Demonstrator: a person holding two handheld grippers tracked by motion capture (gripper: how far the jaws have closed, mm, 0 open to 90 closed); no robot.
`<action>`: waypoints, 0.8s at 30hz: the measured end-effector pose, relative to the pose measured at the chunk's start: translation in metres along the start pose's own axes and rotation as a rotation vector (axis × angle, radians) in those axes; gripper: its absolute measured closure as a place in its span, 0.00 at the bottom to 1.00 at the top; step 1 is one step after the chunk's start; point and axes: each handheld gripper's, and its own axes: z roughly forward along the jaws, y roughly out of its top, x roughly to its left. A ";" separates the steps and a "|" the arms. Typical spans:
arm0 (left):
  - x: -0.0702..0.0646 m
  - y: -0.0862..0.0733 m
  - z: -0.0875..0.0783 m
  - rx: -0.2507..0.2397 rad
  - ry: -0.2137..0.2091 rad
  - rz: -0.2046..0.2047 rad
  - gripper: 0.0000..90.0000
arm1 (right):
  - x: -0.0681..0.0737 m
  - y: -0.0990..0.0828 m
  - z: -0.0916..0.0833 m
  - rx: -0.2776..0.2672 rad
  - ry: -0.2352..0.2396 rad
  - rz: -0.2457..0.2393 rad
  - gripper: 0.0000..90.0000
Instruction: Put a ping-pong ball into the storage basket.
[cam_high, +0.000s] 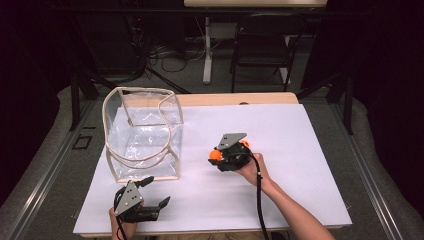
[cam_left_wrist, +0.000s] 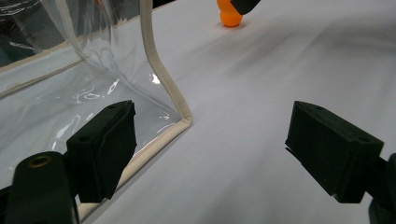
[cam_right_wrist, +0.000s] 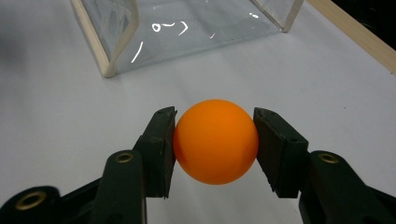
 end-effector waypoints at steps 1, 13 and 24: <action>0.001 0.000 -0.001 -0.003 0.000 0.000 0.18 | -0.001 0.002 -0.001 0.001 0.000 0.003 0.56; -0.002 0.001 -0.001 -0.015 0.008 0.004 0.17 | -0.006 0.014 0.004 0.020 -0.005 0.002 0.56; 0.000 0.001 -0.002 -0.021 0.008 0.004 0.17 | -0.007 0.028 0.007 0.017 -0.005 -0.011 0.56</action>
